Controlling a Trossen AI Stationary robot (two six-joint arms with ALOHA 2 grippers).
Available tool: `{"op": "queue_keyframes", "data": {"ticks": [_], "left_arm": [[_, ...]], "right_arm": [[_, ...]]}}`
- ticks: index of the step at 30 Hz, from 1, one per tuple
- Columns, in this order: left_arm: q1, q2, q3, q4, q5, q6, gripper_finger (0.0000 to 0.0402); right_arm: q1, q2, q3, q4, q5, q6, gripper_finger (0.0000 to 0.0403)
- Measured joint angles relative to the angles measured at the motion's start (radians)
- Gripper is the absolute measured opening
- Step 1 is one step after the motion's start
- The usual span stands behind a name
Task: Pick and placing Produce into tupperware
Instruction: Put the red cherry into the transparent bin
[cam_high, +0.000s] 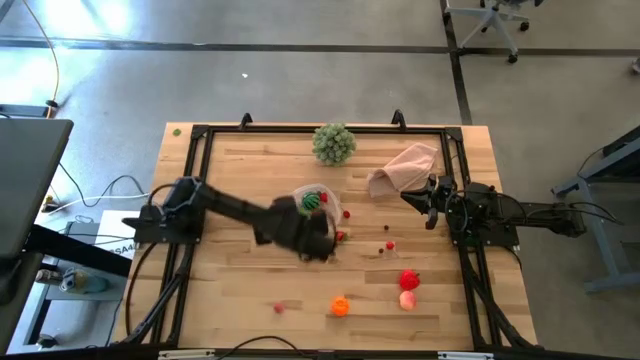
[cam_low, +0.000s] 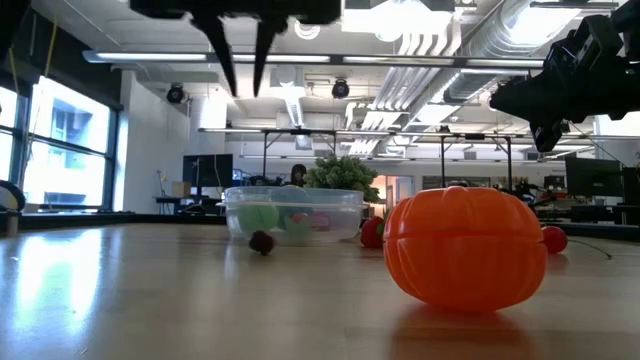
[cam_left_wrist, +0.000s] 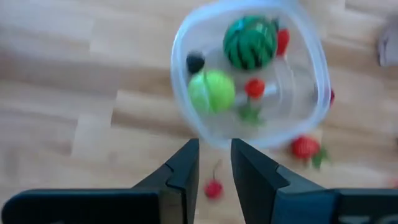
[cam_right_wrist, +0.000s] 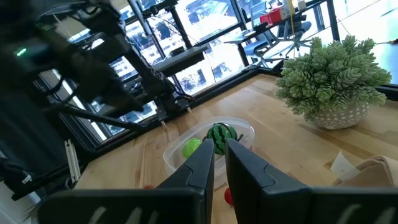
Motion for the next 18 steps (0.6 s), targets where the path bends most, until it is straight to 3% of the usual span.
{"op": "queue_keyframes", "data": {"ticks": [2,6,13,18], "left_arm": [[0.057,-0.001,0.001,0.005,0.055,0.085,0.0083],[0.111,-0.001,-0.045,0.065,0.282,0.244,0.0083],[0.076,0.010,-0.144,0.261,0.305,0.288,0.0090],[0.026,0.011,-0.150,0.283,0.290,0.235,0.0128]], "right_arm": [[0.000,0.000,0.000,0.000,0.000,0.000,0.0030],[0.000,0.000,0.000,0.000,0.000,0.000,0.0030],[0.000,0.000,0.000,0.000,0.000,0.000,0.0030],[0.000,0.000,0.000,0.000,0.000,0.000,0.0030]]}}
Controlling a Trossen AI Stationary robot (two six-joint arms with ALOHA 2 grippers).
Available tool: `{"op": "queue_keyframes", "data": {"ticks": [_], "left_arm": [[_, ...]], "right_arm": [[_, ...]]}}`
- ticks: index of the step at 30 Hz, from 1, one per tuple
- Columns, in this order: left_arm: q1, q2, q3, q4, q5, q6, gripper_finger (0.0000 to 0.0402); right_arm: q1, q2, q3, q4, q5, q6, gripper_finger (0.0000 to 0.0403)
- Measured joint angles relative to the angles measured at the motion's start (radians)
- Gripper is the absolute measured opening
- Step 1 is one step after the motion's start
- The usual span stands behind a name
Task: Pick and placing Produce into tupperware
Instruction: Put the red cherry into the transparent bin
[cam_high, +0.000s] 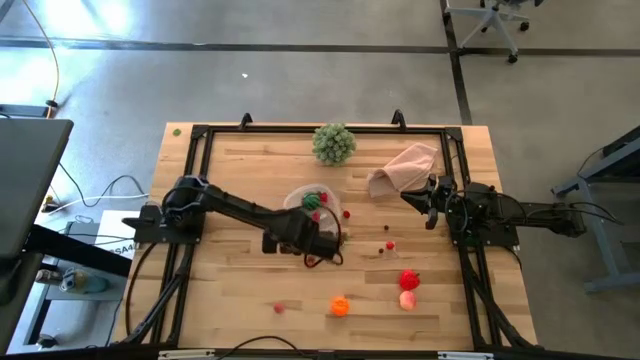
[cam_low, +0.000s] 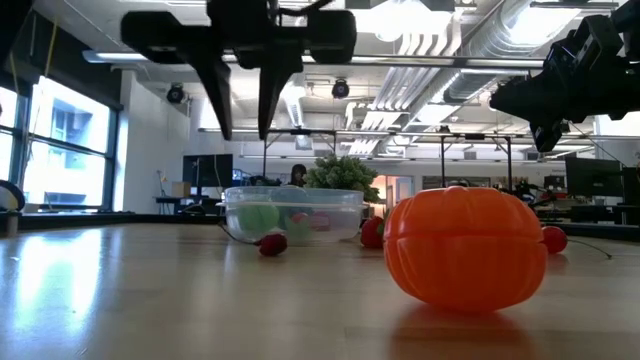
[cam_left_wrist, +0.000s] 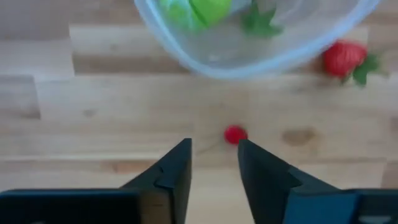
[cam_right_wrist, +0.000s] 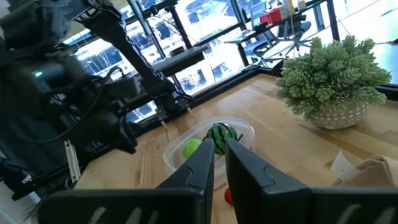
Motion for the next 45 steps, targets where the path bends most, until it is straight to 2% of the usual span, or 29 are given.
{"op": "queue_keyframes", "data": {"ticks": [4,6,11,14,18,21,24,27,33,39,45], "left_arm": [[-0.043,0.000,0.000,0.003,-0.008,-0.070,0.0181],[-0.067,0.000,0.000,0.005,-0.042,-0.044,0.0213],[-0.119,0.000,-0.029,0.028,-0.153,0.365,0.0293],[-0.128,0.001,-0.055,0.032,-0.184,0.523,0.0334],[-0.112,0.001,-0.081,0.073,-0.195,0.697,0.0372],[-0.105,0.001,-0.093,0.139,-0.171,0.863,0.0385],[-0.103,0.001,-0.093,0.196,-0.151,0.978,0.0385],[-0.105,0.001,-0.093,0.226,-0.128,0.995,0.0374],[-0.109,0.001,-0.093,0.214,-0.133,1.009,0.0332],[-0.109,0.001,-0.093,0.212,-0.134,1.174,0.0287],[-0.109,0.001,-0.093,0.221,-0.108,1.226,0.0254]], "right_arm": [[0.000,0.000,0.000,0.000,0.000,0.000,0.0030],[0.000,0.000,0.000,0.000,0.000,0.000,0.0030],[0.000,0.000,0.000,0.000,0.000,0.000,0.0030],[0.000,0.000,0.000,0.000,0.000,0.000,0.0030],[0.000,0.000,0.000,0.000,0.000,0.000,0.0030],[0.000,0.000,0.000,0.000,0.000,0.000,0.0030],[0.000,0.000,0.000,0.000,0.000,0.000,0.0030],[0.000,0.000,0.000,0.000,0.000,0.000,0.0030],[0.000,0.000,0.000,0.000,0.000,0.000,0.0030],[0.000,0.000,0.000,0.000,0.000,0.000,0.0030],[0.000,0.000,0.000,0.000,0.000,0.000,0.0030]]}}
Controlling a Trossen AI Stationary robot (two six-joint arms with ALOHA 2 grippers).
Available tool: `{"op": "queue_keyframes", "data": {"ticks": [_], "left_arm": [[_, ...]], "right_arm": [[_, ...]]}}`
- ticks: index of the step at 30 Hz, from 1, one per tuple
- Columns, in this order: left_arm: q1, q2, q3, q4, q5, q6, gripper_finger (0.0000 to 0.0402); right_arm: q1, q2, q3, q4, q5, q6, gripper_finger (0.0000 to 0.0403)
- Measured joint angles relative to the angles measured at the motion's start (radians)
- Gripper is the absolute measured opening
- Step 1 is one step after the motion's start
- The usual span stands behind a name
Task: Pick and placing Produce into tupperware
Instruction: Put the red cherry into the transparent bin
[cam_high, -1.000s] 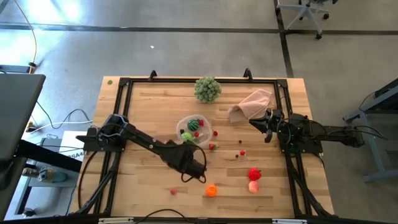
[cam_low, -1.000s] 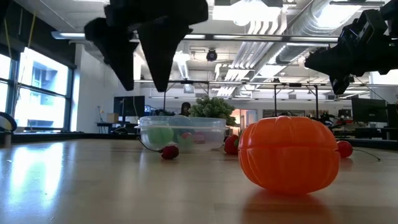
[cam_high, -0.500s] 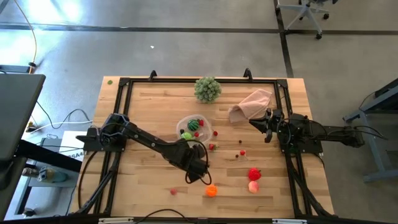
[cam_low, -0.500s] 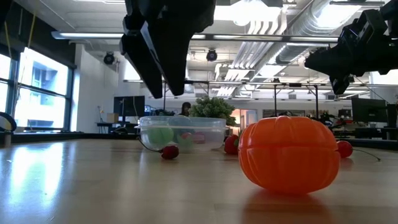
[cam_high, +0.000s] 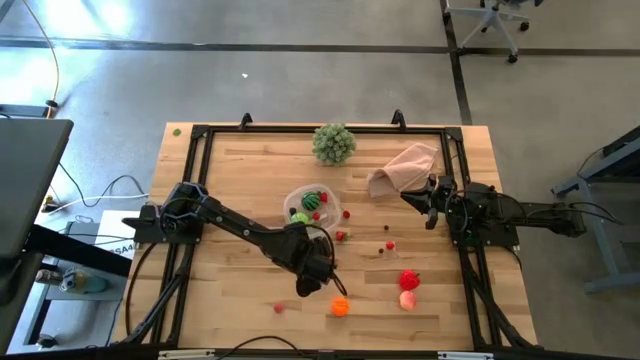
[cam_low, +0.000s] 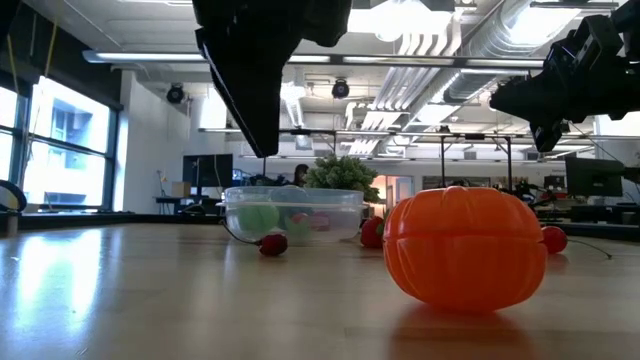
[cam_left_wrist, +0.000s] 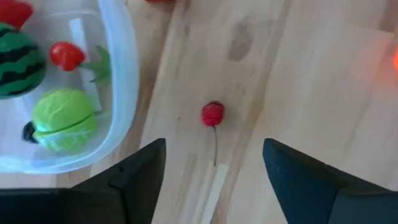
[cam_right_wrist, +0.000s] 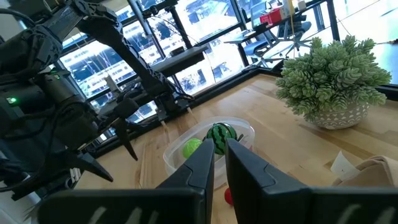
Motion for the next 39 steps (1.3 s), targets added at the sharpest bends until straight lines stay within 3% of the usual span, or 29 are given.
{"op": "queue_keyframes", "data": {"ticks": [4,8,16,25,39], "left_arm": [[0.000,0.000,0.000,0.009,0.063,0.076,0.0239],[0.000,0.000,0.000,0.015,0.056,0.088,0.0228],[0.015,0.044,-0.009,0.071,0.084,0.275,0.0207],[0.058,0.088,-0.011,0.075,0.135,0.266,0.0198],[0.061,0.147,-0.012,0.076,0.131,0.291,0.0200]], "right_arm": [[0.000,0.000,0.000,0.000,0.000,0.000,0.0030],[0.000,0.000,0.000,0.000,0.000,0.000,0.0030],[0.000,0.001,0.000,0.000,0.000,0.000,0.0030],[0.000,0.000,0.000,0.000,0.000,0.000,0.0030],[0.000,0.007,0.000,0.000,0.000,0.000,0.0030]]}}
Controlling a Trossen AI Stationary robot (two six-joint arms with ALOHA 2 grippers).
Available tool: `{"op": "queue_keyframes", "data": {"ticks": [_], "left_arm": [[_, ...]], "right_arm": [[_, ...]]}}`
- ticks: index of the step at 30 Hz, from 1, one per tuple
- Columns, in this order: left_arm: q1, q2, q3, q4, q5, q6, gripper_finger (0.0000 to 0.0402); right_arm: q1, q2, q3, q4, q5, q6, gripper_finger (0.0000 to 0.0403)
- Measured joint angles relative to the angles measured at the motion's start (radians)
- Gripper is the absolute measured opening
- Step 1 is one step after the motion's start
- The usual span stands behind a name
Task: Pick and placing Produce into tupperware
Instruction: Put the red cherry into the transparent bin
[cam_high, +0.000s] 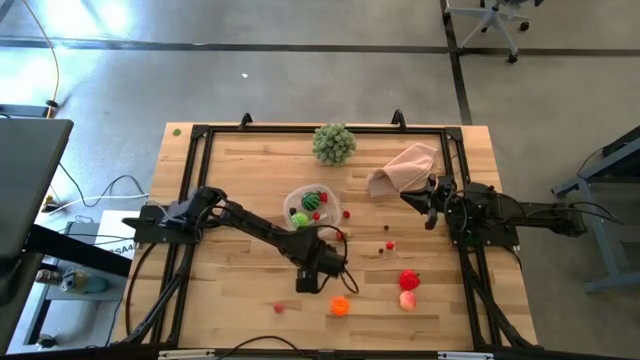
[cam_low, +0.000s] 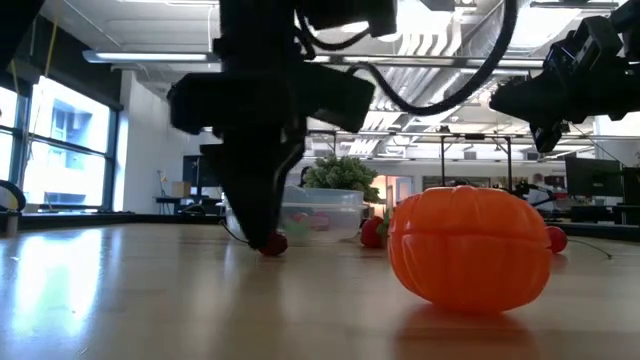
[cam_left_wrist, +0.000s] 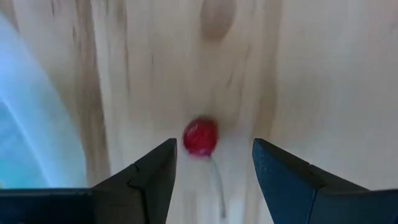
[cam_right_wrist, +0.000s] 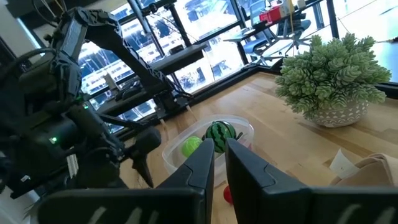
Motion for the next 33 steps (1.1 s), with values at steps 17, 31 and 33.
{"op": "queue_keyframes", "data": {"ticks": [17,31,33], "left_arm": [[0.042,0.010,0.002,0.011,0.007,0.000,0.0200],[0.045,0.010,0.002,0.018,0.057,0.025,0.0191],[0.045,0.010,0.002,0.018,0.064,0.026,0.0182]], "right_arm": [[0.000,0.000,0.000,0.000,0.000,0.000,0.0030],[0.000,0.000,0.000,0.000,0.000,0.000,0.0030],[0.000,0.000,0.000,0.000,0.000,0.000,0.0030]]}}
